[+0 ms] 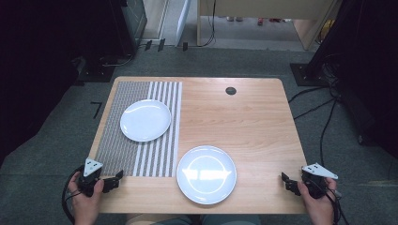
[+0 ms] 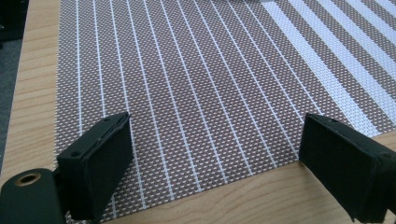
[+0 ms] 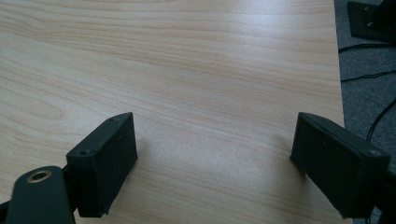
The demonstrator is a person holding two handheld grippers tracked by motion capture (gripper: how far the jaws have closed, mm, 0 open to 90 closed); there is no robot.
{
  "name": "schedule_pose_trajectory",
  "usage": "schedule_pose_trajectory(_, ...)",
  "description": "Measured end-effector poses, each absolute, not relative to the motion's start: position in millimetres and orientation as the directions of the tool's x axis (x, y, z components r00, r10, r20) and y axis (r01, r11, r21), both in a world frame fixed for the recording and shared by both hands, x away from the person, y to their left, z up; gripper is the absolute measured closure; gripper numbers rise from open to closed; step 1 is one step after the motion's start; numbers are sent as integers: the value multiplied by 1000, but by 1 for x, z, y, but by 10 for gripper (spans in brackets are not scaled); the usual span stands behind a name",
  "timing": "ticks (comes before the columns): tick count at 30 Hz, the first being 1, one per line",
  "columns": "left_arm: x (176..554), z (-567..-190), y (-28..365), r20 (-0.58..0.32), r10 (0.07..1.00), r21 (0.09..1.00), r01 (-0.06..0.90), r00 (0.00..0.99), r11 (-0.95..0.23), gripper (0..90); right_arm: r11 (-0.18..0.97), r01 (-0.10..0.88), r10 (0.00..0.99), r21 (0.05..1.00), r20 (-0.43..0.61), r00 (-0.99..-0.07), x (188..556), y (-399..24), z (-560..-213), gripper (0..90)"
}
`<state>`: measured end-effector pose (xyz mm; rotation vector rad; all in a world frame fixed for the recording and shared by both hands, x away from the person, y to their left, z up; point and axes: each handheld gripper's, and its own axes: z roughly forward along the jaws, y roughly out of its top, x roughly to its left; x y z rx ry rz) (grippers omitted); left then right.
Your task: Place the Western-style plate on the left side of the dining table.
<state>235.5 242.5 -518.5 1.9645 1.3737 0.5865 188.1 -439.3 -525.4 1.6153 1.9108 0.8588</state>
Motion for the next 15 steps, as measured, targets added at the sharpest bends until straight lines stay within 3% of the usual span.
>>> schedule_pose_trajectory(15,235,-518,244,-19,937,734,641,348,-223,98,101,676,983,730,30,-180,189,-439,-525,133)
